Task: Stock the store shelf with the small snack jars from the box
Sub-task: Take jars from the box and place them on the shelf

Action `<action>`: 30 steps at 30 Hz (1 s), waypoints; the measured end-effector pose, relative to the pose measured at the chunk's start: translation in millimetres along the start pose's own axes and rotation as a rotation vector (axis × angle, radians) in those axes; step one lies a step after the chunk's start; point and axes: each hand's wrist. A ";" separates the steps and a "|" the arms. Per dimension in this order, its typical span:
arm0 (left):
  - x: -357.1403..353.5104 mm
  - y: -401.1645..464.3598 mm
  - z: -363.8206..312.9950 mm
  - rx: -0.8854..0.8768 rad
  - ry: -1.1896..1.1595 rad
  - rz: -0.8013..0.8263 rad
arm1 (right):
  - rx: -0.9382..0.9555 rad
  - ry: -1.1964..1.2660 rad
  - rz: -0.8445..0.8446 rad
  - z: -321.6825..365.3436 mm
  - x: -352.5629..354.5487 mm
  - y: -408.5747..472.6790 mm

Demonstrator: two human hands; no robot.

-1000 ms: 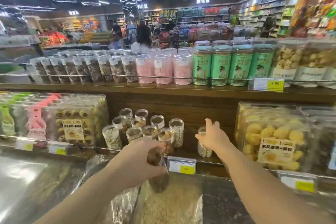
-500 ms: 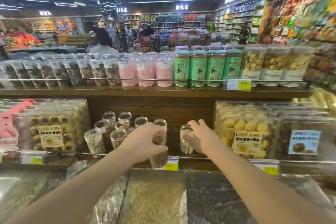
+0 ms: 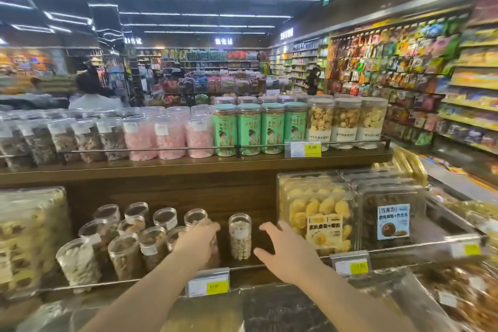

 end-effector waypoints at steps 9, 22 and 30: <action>17.5 -15.6 7.8 -0.067 -0.061 -0.063 | -0.035 -0.020 0.006 16.3 -4.5 8.3; 68.9 -109.2 102.4 0.032 -0.124 -0.073 | 0.136 -0.023 0.052 80.1 -10.7 31.3; 72.5 -202.5 174.4 0.300 -0.174 -0.109 | 0.446 -0.042 0.176 178.6 -39.2 58.9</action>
Point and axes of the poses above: each hand's wrist, its own y-axis towards the middle knuckle, its own x-axis out of the back of the hand, z = x × y, and after that the axes turned 12 degrees about x, right-handed
